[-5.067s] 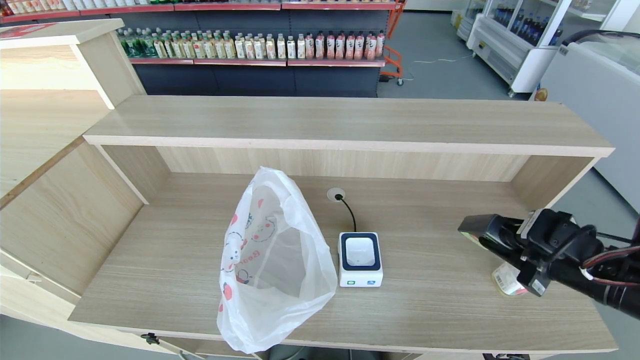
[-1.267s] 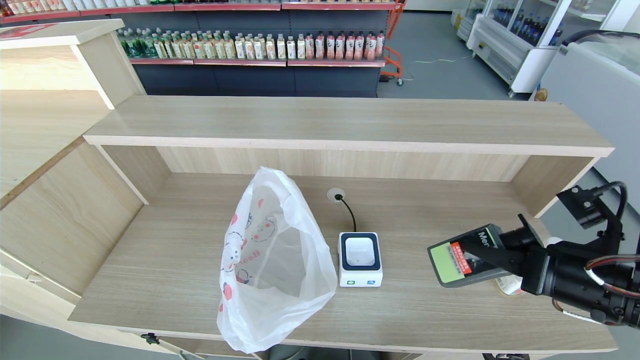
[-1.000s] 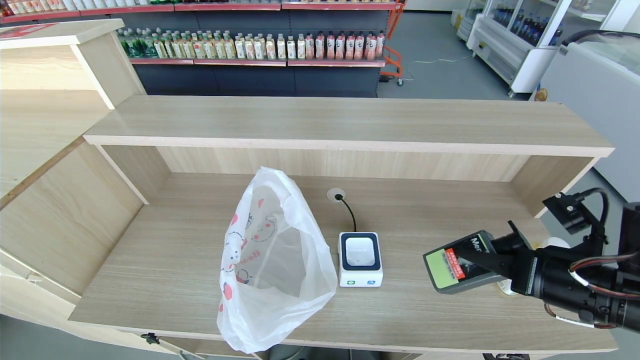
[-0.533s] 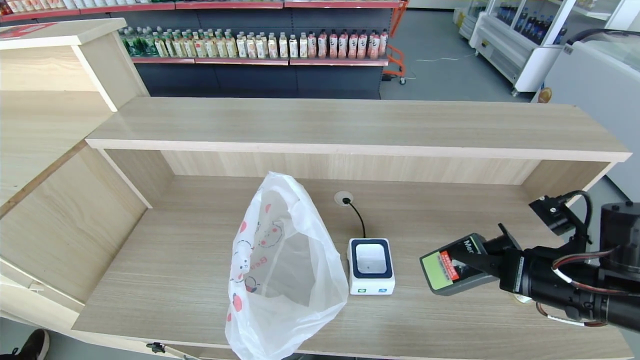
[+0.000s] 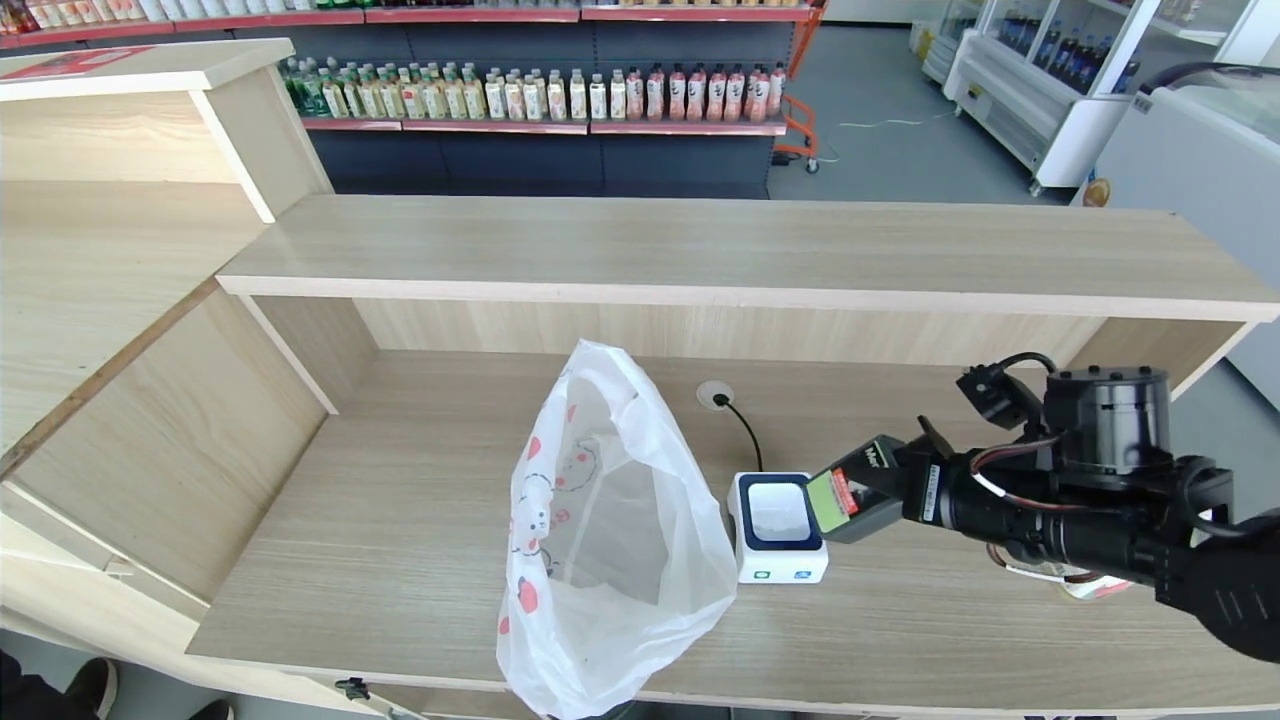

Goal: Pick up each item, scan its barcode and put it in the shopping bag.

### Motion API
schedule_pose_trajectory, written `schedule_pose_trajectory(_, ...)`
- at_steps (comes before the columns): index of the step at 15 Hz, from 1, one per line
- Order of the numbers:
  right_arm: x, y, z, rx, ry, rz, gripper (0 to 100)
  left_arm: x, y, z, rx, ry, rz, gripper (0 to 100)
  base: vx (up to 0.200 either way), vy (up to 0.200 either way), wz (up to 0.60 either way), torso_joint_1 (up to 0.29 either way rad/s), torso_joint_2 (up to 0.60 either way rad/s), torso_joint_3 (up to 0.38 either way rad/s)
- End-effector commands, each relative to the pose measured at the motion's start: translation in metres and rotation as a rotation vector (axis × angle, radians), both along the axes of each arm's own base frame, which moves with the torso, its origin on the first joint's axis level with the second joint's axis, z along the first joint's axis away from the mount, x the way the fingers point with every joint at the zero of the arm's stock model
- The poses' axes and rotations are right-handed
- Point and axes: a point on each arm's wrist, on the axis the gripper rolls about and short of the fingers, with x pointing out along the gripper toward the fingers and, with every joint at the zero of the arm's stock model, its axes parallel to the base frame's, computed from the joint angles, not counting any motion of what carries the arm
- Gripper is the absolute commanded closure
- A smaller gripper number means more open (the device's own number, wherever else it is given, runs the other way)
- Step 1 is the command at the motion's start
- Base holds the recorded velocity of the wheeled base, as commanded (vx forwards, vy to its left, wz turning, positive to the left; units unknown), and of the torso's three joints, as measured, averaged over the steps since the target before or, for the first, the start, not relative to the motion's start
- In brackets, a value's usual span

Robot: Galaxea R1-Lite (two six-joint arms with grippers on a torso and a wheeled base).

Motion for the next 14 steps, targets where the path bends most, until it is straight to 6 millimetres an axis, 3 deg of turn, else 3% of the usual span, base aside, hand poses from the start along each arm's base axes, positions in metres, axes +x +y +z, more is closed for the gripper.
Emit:
schedule_pose_trajectory(1, 0.025, 0.01, -0.026, -0.036, 0.061, 0.013, 100, 0.0, 0.0, 0.0, -0.001, 0.0, 0.0, 0, 0.0, 0.0, 0.0, 0.0, 0.0, 0.0)
schedule_pose_trajectory(5, 0.051, 0.024, -0.035, -0.02, 0.032, 0.028, 100, 0.0, 0.0, 0.0, 0.0, 0.0, 0.0, 0, 0.0, 0.0, 0.0, 0.0, 0.0, 0.0)
schedule_pose_trajectory(9, 0.057, 0.045, -0.044, -0.016, 0.021, 0.079, 100, 0.0, 0.0, 0.0, 0.0, 0.0, 0.0, 0, 0.0, 0.0, 0.0, 0.0, 0.0, 0.0)
schedule_pose_trajectory(14, 0.061, 0.053, -0.055, -0.015, 0.033, 0.089, 100, 0.0, 0.0, 0.0, 0.0, 0.0, 0.0, 0, 0.0, 0.0, 0.0, 0.0, 0.0, 0.0)
